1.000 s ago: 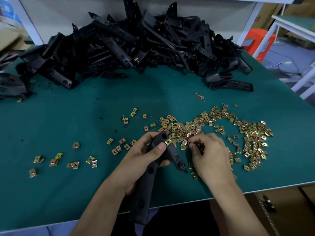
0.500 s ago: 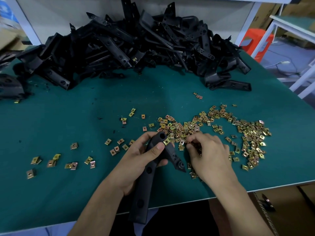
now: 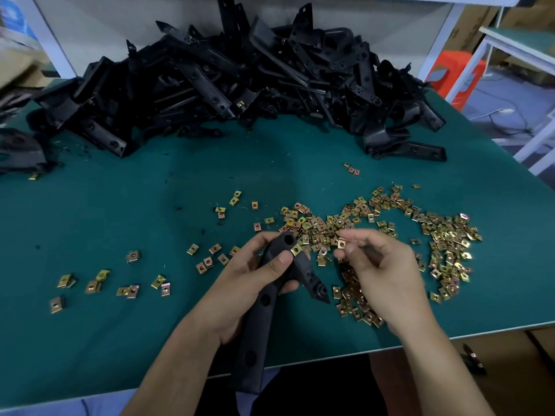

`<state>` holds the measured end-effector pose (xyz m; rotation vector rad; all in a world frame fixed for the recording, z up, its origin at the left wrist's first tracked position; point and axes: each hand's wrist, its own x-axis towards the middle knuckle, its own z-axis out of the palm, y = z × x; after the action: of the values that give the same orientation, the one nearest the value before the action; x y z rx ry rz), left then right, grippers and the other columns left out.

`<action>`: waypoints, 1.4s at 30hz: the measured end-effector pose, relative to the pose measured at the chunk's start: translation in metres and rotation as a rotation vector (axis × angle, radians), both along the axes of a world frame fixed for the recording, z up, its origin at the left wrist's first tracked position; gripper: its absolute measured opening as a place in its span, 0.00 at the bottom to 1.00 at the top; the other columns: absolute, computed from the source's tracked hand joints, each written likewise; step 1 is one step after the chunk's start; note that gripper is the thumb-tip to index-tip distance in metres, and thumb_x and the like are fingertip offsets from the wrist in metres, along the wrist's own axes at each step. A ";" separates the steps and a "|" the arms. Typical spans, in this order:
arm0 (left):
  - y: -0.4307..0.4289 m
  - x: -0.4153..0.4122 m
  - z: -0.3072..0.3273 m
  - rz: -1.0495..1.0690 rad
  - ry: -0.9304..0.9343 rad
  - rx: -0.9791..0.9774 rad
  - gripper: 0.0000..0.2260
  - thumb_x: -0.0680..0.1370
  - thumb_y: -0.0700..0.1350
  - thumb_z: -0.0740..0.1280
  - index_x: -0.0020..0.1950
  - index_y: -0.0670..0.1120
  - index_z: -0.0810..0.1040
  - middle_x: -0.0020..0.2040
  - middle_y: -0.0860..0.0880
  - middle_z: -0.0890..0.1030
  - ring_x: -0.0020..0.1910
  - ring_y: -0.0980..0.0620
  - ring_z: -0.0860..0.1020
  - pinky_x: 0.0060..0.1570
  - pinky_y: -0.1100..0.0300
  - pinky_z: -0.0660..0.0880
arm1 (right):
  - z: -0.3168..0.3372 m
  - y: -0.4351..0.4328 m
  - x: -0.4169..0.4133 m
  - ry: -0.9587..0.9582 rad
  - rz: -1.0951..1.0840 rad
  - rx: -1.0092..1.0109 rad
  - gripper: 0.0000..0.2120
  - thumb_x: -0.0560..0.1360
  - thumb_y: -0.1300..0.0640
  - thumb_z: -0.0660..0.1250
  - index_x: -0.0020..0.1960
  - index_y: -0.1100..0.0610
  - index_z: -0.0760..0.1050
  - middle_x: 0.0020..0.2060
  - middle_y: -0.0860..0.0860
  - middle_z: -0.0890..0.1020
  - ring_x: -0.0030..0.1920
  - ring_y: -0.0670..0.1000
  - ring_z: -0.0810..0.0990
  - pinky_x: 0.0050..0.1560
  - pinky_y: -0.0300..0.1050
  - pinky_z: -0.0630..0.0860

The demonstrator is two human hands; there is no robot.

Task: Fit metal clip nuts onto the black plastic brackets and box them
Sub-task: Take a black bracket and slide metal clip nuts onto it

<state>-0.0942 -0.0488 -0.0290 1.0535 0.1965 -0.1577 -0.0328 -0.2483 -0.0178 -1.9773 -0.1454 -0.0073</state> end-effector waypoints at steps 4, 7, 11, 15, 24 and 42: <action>0.000 0.000 0.000 0.006 0.012 -0.003 0.09 0.72 0.47 0.74 0.51 0.53 0.84 0.48 0.49 0.84 0.46 0.53 0.84 0.45 0.62 0.81 | 0.000 -0.001 -0.001 0.020 -0.015 -0.021 0.15 0.74 0.64 0.72 0.48 0.43 0.83 0.42 0.40 0.84 0.44 0.42 0.83 0.47 0.35 0.77; 0.000 0.000 -0.001 0.006 0.012 -0.007 0.09 0.71 0.47 0.74 0.51 0.53 0.84 0.48 0.50 0.85 0.47 0.53 0.84 0.46 0.61 0.81 | 0.001 -0.001 -0.001 -0.020 -0.046 -0.093 0.13 0.72 0.63 0.72 0.47 0.44 0.82 0.39 0.40 0.82 0.41 0.41 0.81 0.43 0.30 0.74; 0.000 0.000 -0.001 0.002 -0.001 -0.009 0.08 0.73 0.46 0.74 0.51 0.52 0.84 0.50 0.48 0.84 0.48 0.52 0.83 0.46 0.61 0.81 | 0.002 0.001 -0.002 -0.024 -0.055 -0.151 0.12 0.72 0.62 0.71 0.45 0.44 0.81 0.38 0.41 0.82 0.40 0.41 0.80 0.41 0.35 0.76; 0.000 0.000 -0.002 -0.005 -0.013 -0.007 0.08 0.74 0.46 0.74 0.53 0.52 0.84 0.49 0.48 0.84 0.48 0.52 0.83 0.46 0.61 0.81 | 0.003 0.000 -0.001 0.027 -0.024 -0.097 0.12 0.73 0.63 0.71 0.44 0.44 0.83 0.39 0.41 0.84 0.38 0.46 0.81 0.37 0.38 0.76; 0.001 0.000 -0.003 -0.011 -0.019 -0.004 0.08 0.74 0.46 0.73 0.52 0.53 0.84 0.49 0.49 0.84 0.47 0.53 0.83 0.46 0.62 0.81 | 0.006 0.001 -0.001 -0.071 0.021 -0.404 0.11 0.72 0.60 0.76 0.44 0.44 0.81 0.42 0.38 0.80 0.44 0.34 0.77 0.43 0.22 0.69; 0.000 0.001 -0.002 -0.008 -0.020 -0.017 0.08 0.75 0.45 0.73 0.53 0.50 0.83 0.50 0.47 0.84 0.48 0.52 0.83 0.45 0.62 0.80 | -0.001 0.017 -0.005 -0.158 0.012 -0.379 0.07 0.80 0.56 0.65 0.48 0.46 0.78 0.36 0.39 0.78 0.39 0.40 0.76 0.37 0.33 0.67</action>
<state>-0.0936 -0.0483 -0.0314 1.0384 0.1726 -0.1559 -0.0377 -0.2315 -0.0190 -2.3535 -0.2784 -0.1372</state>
